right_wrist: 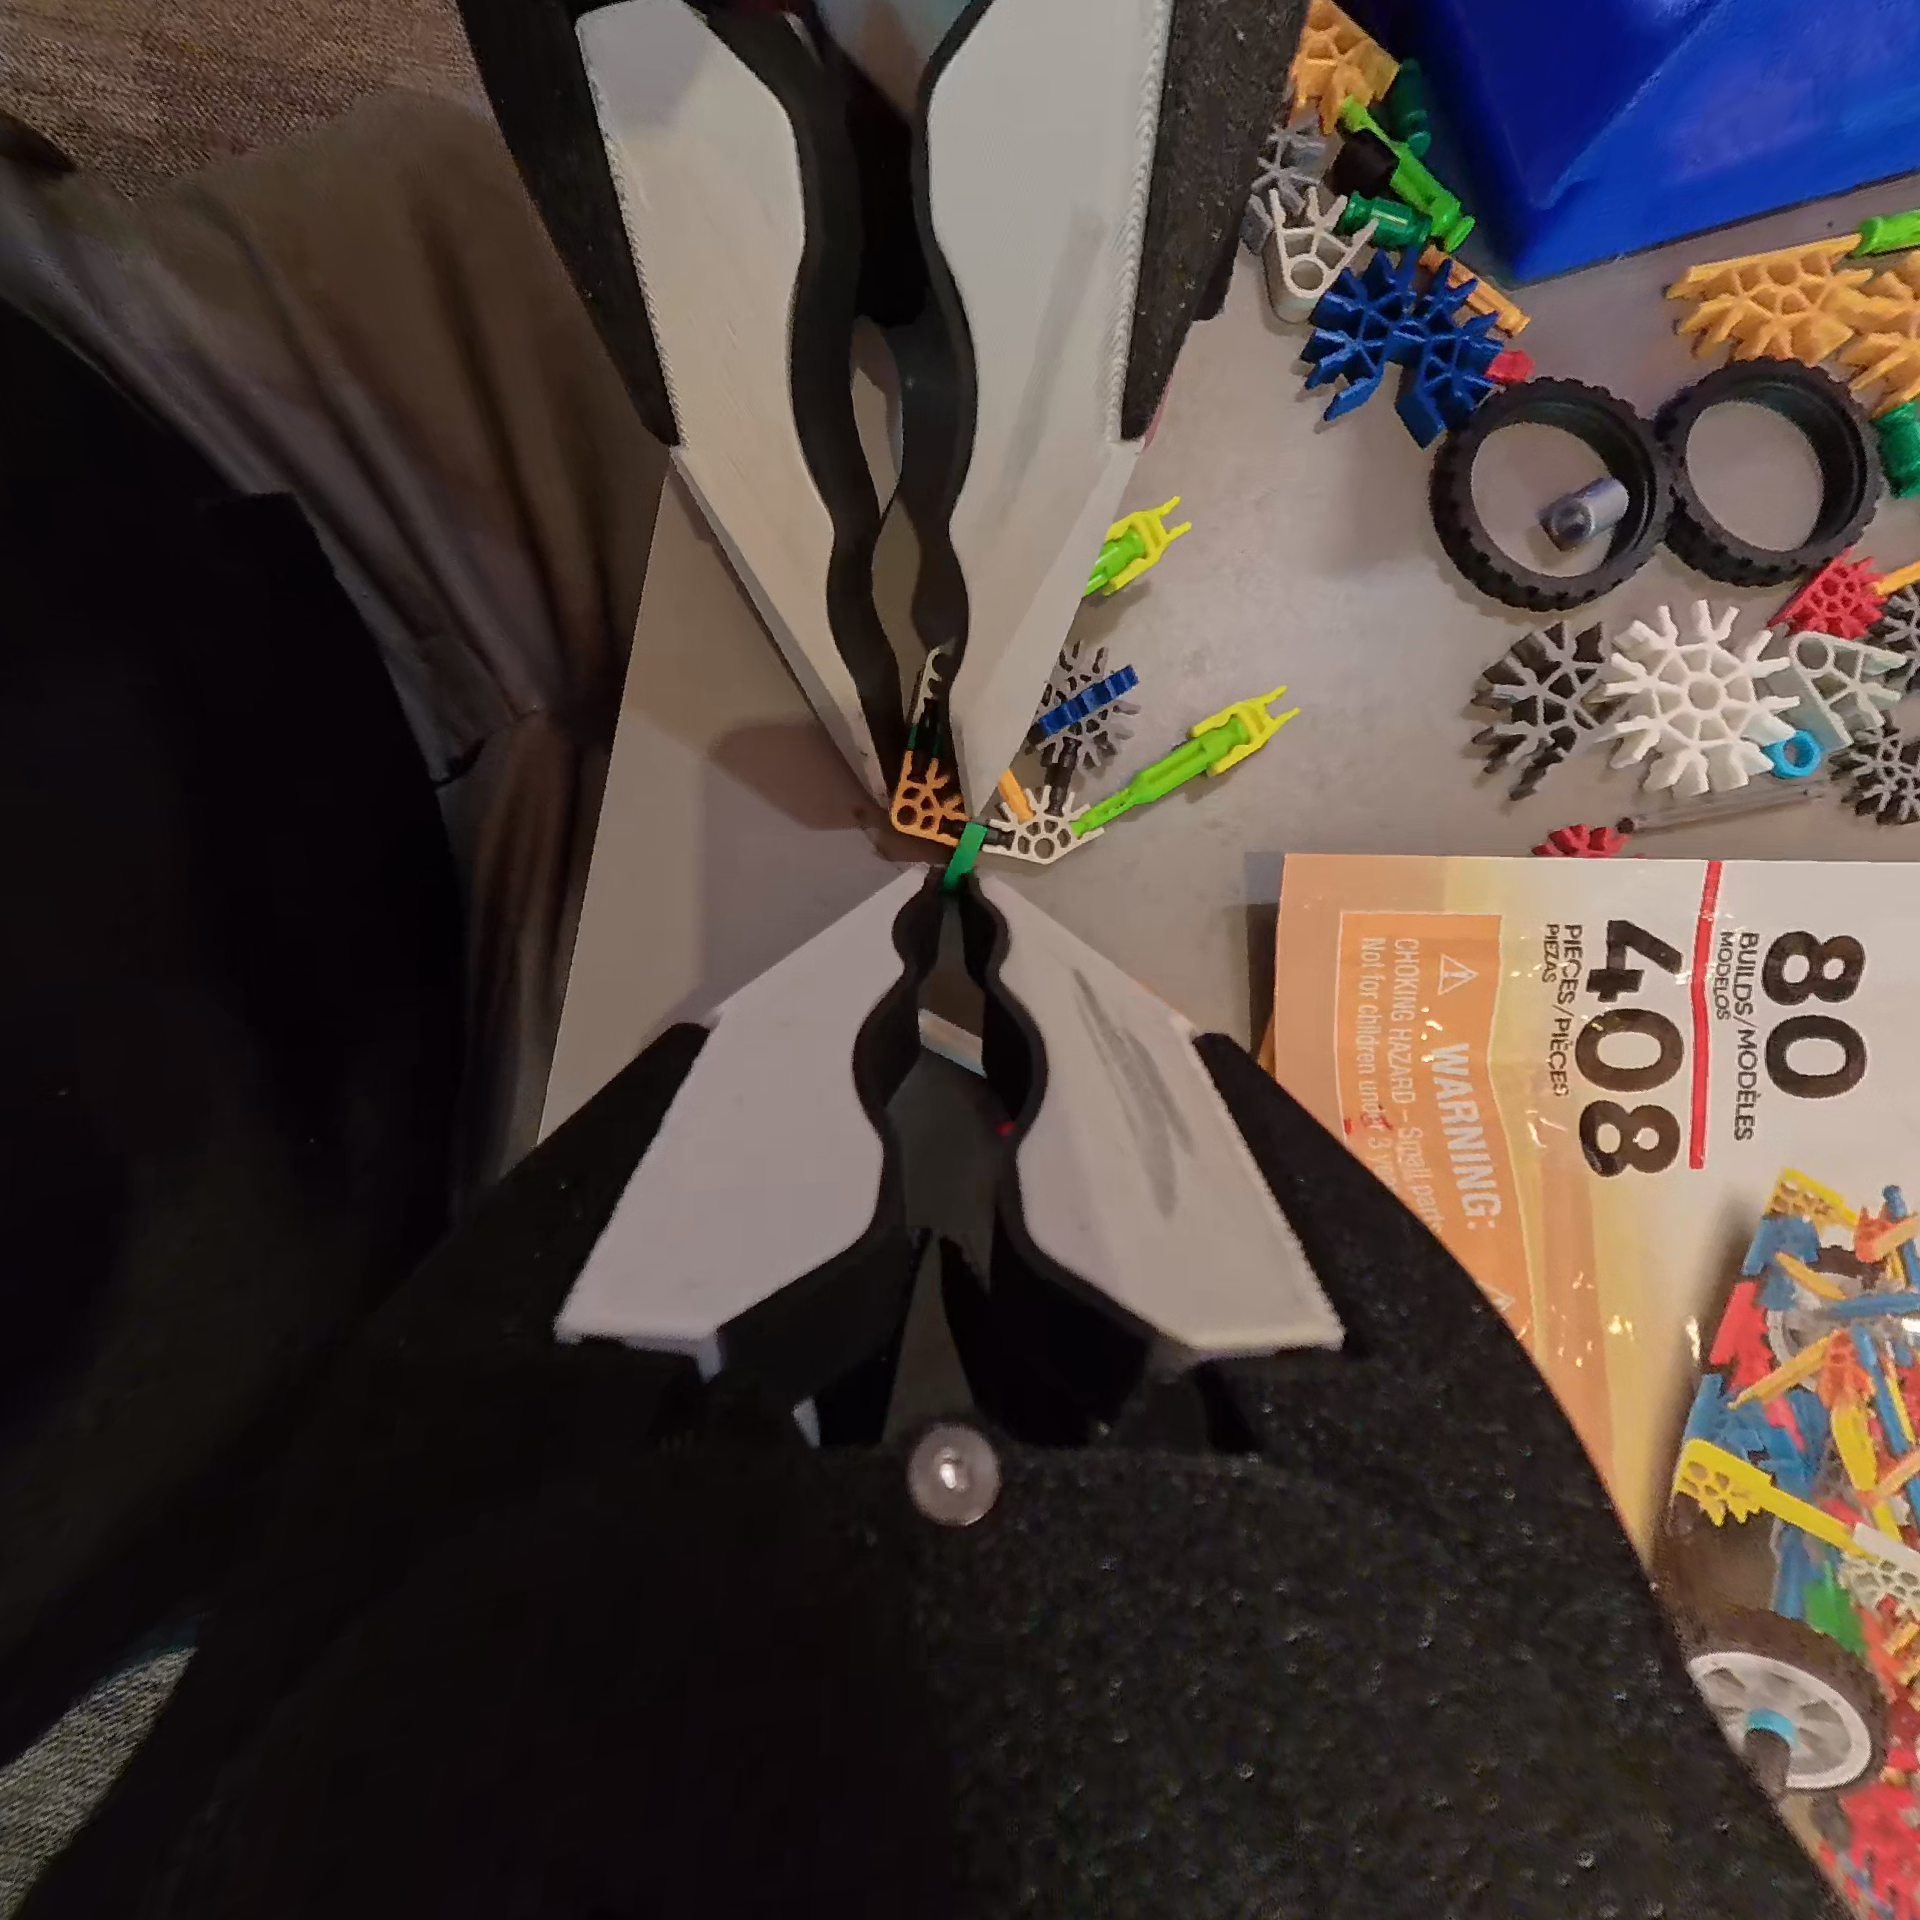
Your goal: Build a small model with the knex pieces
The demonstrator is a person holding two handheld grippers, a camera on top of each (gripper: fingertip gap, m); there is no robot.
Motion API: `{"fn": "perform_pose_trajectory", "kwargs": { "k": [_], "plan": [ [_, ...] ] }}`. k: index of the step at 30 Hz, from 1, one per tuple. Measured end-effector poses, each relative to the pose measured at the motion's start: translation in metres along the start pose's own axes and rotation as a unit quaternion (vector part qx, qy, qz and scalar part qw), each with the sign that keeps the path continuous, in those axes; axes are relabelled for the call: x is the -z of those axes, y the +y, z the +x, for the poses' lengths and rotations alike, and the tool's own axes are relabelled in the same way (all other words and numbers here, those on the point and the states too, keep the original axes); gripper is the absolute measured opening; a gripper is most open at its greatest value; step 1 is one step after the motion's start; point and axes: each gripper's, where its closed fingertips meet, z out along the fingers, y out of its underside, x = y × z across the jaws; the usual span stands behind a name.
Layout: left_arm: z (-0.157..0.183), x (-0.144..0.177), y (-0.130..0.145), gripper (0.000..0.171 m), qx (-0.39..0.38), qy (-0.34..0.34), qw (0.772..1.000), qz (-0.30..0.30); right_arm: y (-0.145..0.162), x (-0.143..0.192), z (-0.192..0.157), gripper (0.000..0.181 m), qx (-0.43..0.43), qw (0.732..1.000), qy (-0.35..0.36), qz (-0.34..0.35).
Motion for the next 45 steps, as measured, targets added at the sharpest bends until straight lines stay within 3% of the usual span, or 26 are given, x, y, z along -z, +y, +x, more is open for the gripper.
{"fn": "perform_pose_trajectory", "kwargs": {
  "k": [13, 32, 45],
  "plan": [
    [0.0008, -0.0005, -0.0005, 0.008, 0.01, 0.021, 1.0, 0.004, -0.0011, -0.0006, -0.0002, 0.0, 0.056, 0.998, -0.038, -0.003],
    [0.0014, -0.0004, -0.0012, 0.008, 0.025, 0.042, 0.999, 0.007, -0.0045, -0.0018, 0.0008, 0.0, 0.07, 0.996, -0.053, 0.023],
    [0.0009, 0.0012, -0.0004, 0.011, -0.007, -0.015, 1.0, -0.002, -0.0022, -0.0011, 0.0009, 0.0, 0.062, 0.997, -0.035, 0.029]
  ]
}}
